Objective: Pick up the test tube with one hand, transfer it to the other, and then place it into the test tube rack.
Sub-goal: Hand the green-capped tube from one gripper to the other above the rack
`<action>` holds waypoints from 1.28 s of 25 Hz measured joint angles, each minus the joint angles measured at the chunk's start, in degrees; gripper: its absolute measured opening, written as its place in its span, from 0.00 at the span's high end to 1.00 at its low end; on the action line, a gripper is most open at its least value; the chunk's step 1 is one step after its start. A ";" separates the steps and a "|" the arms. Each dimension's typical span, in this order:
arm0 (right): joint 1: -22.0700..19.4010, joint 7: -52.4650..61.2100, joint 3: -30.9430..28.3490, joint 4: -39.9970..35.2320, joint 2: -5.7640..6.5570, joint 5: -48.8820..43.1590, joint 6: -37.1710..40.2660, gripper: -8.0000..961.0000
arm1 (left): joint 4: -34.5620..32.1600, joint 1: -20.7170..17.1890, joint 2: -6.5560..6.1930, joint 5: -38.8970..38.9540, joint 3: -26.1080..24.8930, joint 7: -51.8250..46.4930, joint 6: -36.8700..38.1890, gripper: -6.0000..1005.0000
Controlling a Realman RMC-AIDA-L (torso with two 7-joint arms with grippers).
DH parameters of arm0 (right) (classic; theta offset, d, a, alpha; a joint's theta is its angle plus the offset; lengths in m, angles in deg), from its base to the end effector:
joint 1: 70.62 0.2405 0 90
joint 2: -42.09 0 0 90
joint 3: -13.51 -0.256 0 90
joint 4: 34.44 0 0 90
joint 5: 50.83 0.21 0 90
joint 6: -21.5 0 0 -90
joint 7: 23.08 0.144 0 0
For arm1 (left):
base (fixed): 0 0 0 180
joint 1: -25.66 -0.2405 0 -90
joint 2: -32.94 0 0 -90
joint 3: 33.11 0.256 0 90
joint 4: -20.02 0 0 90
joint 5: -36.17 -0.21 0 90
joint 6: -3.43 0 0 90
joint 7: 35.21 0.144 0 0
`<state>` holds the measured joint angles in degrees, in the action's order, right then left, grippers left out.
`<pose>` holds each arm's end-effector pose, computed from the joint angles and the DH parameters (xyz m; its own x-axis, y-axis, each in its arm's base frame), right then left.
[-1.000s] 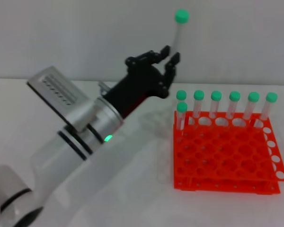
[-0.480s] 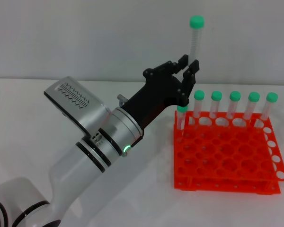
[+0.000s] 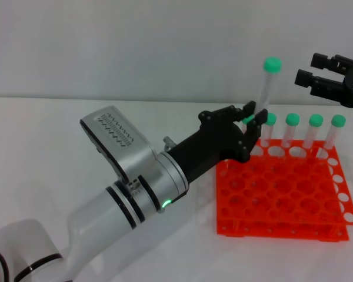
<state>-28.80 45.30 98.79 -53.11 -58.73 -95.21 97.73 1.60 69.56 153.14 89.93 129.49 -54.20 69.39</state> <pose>0.2015 0.4223 0.0732 0.6643 -0.0891 -0.7422 -0.4337 -0.8546 -0.2857 -0.1564 0.3568 -0.1076 0.6125 -0.0502 0.7888 0.4804 -0.7688 -0.4220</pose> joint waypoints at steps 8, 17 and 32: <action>-0.04 9.06 0.02 -0.76 1.03 -3.10 3.12 0.22 | -0.03 -0.33 -0.20 -1.28 -0.23 -0.32 0.39 0.80; -0.56 8.90 -0.68 -1.34 -0.47 -4.13 6.12 0.22 | 0.03 -0.16 -0.18 -1.30 -0.03 -0.43 0.43 0.80; -0.21 6.31 -1.10 -3.35 -3.44 -5.89 3.70 0.22 | -0.03 -0.30 -0.14 -2.71 -0.28 -2.41 0.49 0.80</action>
<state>-29.01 51.61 97.69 -56.46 -62.16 -101.10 101.43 1.56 69.26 153.00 87.22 129.21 -56.61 69.88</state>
